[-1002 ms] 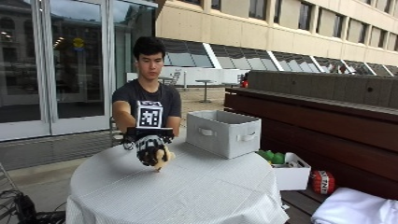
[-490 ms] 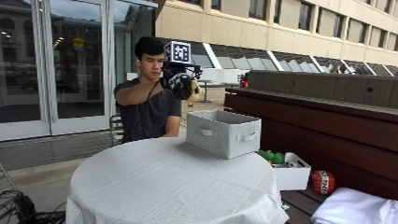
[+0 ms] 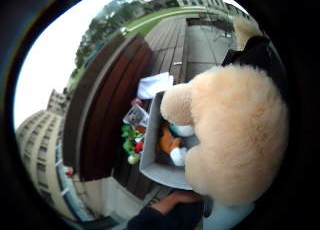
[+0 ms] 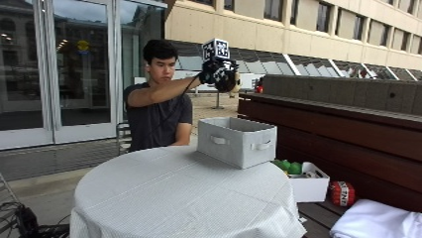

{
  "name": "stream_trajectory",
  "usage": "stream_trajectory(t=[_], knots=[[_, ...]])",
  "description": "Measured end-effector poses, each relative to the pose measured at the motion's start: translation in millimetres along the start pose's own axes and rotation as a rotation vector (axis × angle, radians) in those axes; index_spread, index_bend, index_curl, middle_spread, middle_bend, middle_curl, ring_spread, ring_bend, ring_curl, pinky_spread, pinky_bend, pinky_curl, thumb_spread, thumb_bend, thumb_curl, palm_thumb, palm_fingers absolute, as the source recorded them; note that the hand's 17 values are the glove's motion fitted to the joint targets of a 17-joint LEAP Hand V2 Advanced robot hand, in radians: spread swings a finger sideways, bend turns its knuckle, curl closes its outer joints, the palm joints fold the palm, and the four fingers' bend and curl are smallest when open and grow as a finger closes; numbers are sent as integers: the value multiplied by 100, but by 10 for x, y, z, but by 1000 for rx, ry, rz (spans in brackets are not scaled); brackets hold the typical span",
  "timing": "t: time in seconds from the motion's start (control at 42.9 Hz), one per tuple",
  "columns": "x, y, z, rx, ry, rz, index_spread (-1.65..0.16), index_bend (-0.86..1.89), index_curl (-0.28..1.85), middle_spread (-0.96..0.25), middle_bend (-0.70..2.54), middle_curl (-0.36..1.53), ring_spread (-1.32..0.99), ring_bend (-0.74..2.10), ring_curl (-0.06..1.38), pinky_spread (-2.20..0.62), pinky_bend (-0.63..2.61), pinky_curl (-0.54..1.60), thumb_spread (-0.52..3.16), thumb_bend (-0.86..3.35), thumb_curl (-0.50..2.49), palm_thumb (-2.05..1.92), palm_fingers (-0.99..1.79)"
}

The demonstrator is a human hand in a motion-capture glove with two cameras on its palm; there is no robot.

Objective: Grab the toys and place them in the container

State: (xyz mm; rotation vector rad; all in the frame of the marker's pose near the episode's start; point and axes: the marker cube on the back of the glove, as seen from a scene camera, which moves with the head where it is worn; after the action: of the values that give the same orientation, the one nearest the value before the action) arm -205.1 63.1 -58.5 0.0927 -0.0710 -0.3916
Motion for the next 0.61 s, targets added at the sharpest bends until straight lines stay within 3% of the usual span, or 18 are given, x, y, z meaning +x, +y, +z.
stream_trajectory(t=[0.117,0.256,0.42,0.466,0.606], knots=[[-28,-170,229,-5,-11,-67,-42,22,42,-52,26,60,-47,92,44,-46,89,37,61,29,83,69,103],[135,-481,635,63,38,-37,-43,18,43,-53,22,62,-48,89,43,-46,90,37,62,27,86,67,101],[55,-354,856,-111,4,-202,-44,14,44,-53,16,64,-48,86,43,-46,94,38,67,21,88,61,93],[61,-305,874,-156,-17,-242,-43,10,43,-52,13,63,-47,87,44,-45,99,40,71,18,86,56,85],[212,-315,881,-140,43,-241,-35,-8,31,-29,4,55,-33,97,48,-38,133,49,96,-11,65,8,27]])
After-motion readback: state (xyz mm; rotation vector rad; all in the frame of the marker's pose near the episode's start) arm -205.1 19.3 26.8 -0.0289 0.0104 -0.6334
